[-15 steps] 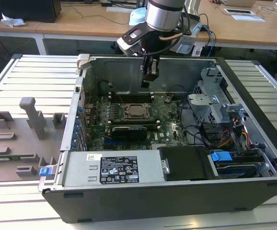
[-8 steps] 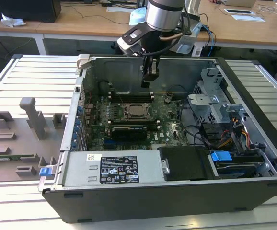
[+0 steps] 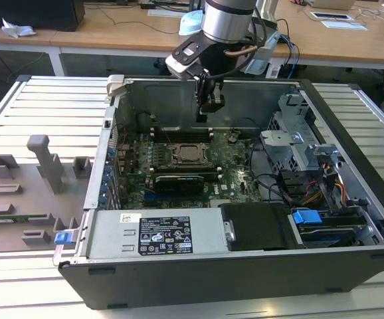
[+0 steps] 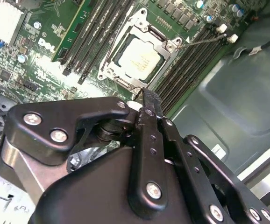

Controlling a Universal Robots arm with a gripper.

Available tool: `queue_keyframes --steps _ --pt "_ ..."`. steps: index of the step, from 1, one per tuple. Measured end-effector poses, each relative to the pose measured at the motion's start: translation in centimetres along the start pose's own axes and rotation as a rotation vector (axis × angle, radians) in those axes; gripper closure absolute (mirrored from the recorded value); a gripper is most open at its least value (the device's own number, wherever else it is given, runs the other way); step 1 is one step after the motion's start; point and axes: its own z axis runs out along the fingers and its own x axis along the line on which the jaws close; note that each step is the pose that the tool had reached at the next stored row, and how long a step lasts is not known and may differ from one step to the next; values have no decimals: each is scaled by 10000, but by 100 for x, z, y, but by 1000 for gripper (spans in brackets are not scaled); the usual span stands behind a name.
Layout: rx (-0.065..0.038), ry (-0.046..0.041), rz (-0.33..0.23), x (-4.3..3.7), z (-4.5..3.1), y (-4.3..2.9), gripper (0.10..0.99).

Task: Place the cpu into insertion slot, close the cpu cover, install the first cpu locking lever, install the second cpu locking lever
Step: 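Install the first cpu locking lever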

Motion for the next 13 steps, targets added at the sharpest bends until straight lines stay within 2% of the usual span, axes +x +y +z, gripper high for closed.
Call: queue_keyframes --steps 6,13 --pt "23 -99 -957 0 0 0 976" --pt "38 -168 -1622 0 0 0 976"
